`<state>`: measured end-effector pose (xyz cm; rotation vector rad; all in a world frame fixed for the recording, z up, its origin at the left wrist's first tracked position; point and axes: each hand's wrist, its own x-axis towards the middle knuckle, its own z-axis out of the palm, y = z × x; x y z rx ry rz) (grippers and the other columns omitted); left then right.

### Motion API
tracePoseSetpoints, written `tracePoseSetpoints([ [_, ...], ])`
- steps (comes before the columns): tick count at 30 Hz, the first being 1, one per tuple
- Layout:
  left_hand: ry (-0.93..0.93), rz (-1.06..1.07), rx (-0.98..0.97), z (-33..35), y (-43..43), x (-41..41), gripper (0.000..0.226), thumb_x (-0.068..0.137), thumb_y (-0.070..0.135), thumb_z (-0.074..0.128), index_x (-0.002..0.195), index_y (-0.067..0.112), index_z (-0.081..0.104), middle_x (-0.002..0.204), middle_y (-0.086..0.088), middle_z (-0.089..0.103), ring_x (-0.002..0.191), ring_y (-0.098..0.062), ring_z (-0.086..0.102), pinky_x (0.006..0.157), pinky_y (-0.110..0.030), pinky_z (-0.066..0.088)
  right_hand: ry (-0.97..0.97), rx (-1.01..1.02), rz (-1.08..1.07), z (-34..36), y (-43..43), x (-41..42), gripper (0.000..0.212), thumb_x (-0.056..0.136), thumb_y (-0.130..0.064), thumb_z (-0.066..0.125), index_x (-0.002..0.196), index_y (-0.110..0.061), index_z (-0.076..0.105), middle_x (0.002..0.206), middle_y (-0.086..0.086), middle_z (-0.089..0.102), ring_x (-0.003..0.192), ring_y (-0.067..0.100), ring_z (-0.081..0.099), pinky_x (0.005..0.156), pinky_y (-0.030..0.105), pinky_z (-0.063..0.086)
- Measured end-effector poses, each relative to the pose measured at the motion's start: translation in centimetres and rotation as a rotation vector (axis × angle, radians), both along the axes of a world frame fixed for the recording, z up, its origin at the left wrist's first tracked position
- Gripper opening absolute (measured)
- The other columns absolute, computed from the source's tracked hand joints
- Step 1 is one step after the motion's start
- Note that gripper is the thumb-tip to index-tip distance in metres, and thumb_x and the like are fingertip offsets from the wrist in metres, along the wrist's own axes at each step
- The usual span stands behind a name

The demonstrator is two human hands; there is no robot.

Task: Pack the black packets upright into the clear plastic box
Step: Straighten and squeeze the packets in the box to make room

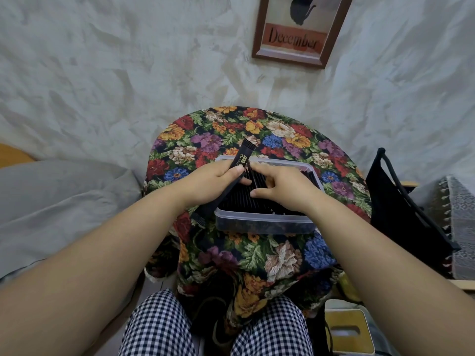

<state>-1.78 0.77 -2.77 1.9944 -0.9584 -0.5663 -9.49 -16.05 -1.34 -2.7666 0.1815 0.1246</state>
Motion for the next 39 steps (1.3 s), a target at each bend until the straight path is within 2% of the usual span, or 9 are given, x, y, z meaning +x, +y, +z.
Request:
tracePoseSetpoints([
  [4, 0.002, 0.001, 0.001, 0.0, 0.0, -0.1, 0.023, 0.103, 0.034, 0.028, 0.119, 0.040, 0.043, 0.113, 0.012, 0.066, 0.086, 0.022, 0.051, 0.073, 0.001, 0.038, -0.015, -0.045, 0.024, -0.7, -0.6, -0.1, 0.074, 0.085, -0.045, 0.064, 0.148, -0.035, 0.027, 0.142, 0.003, 0.047, 0.120, 0.019, 0.049, 0.082, 0.026, 0.038],
  [7, -0.002, 0.002, 0.002, 0.0, 0.0, -0.1, 0.023, 0.103, 0.034, 0.028, 0.120, 0.042, 0.041, 0.113, 0.012, 0.065, 0.084, 0.024, 0.051, 0.070, 0.003, 0.037, -0.071, -0.079, 0.041, -0.7, -0.8, -0.1, 0.085, 0.080, -0.047, 0.069, 0.150, -0.034, 0.021, 0.146, 0.002, 0.035, 0.130, 0.021, 0.039, 0.098, 0.032, 0.040],
  [10, -0.016, -0.008, 0.007, 0.1, 0.0, -0.1, 0.032, 0.102, 0.034, 0.028, 0.132, 0.039, 0.039, 0.115, 0.012, 0.065, 0.091, 0.019, 0.052, 0.076, 0.000, 0.035, -0.060, -0.072, 0.135, -0.4, -1.4, 0.5, 0.097, 0.077, -0.046, 0.072, 0.152, -0.026, 0.015, 0.159, -0.007, 0.008, 0.145, 0.020, 0.011, 0.118, 0.038, 0.016],
  [16, -0.010, 0.004, 0.009, -0.1, 0.0, 0.0, 0.031, 0.102, 0.035, 0.029, 0.130, 0.038, 0.041, 0.116, 0.010, 0.067, 0.109, -0.001, 0.054, 0.085, -0.013, 0.037, 0.096, 0.149, 0.194, 0.6, -2.5, 2.4, 0.105, 0.073, -0.033, 0.080, 0.153, -0.021, 0.013, 0.159, -0.006, 0.013, 0.146, 0.011, 0.012, 0.115, 0.025, 0.013],
  [21, -0.025, 0.016, 0.019, 0.4, 0.0, -0.3, 0.035, 0.102, 0.033, 0.030, 0.135, 0.030, 0.042, 0.113, 0.015, 0.059, 0.108, -0.006, 0.052, 0.089, -0.023, 0.038, 0.101, 0.308, 0.179, 1.3, -2.9, 3.5, 0.068, 0.081, -0.019, 0.074, 0.138, -0.026, 0.039, 0.131, -0.023, 0.045, 0.125, 0.002, 0.038, 0.089, 0.000, 0.029],
  [23, -0.044, 0.025, 0.026, 0.4, 0.0, -0.2, 0.030, 0.102, 0.033, 0.030, 0.128, 0.032, 0.046, 0.110, 0.017, 0.057, 0.103, -0.004, 0.052, 0.084, -0.019, 0.039, 0.096, 0.310, 0.185, 1.5, -2.8, 3.8, 0.053, 0.084, -0.017, 0.071, 0.125, -0.038, 0.042, 0.112, -0.029, 0.048, 0.115, 0.001, 0.042, 0.085, 0.004, 0.035],
  [27, -0.004, 0.027, 0.006, 0.1, 0.0, -0.1, 0.025, 0.103, 0.031, 0.030, 0.116, 0.035, 0.050, 0.110, 0.014, 0.067, 0.108, -0.003, 0.055, 0.091, -0.019, 0.039, 0.104, 0.322, 0.193, 0.9, -2.8, 4.3, 0.040, 0.088, -0.017, 0.067, 0.115, -0.040, 0.049, 0.112, -0.022, 0.054, 0.116, 0.003, 0.046, 0.096, 0.021, 0.035],
  [30, -0.032, 0.014, 0.010, 0.0, -0.1, -0.1, 0.025, 0.103, 0.032, 0.029, 0.121, 0.038, 0.045, 0.115, 0.012, 0.066, 0.113, -0.007, 0.053, 0.097, -0.027, 0.039, 0.120, 0.301, 0.207, 0.5, -3.1, 4.0, 0.042, 0.091, -0.019, 0.063, 0.131, -0.028, 0.051, 0.123, -0.016, 0.054, 0.115, 0.001, 0.047, 0.086, 0.010, 0.034],
  [39, -0.056, 0.052, -0.016, -0.1, -0.1, -0.2, 0.036, 0.102, 0.034, 0.030, 0.136, 0.030, 0.042, 0.114, 0.014, 0.060, 0.111, -0.006, 0.051, 0.097, -0.028, 0.039, -0.047, 0.017, 0.252, -0.9, -2.6, 2.7, 0.057, 0.094, -0.027, 0.057, 0.146, -0.023, 0.034, 0.153, -0.003, 0.032, 0.141, 0.013, 0.027, 0.112, 0.023, 0.019],
])
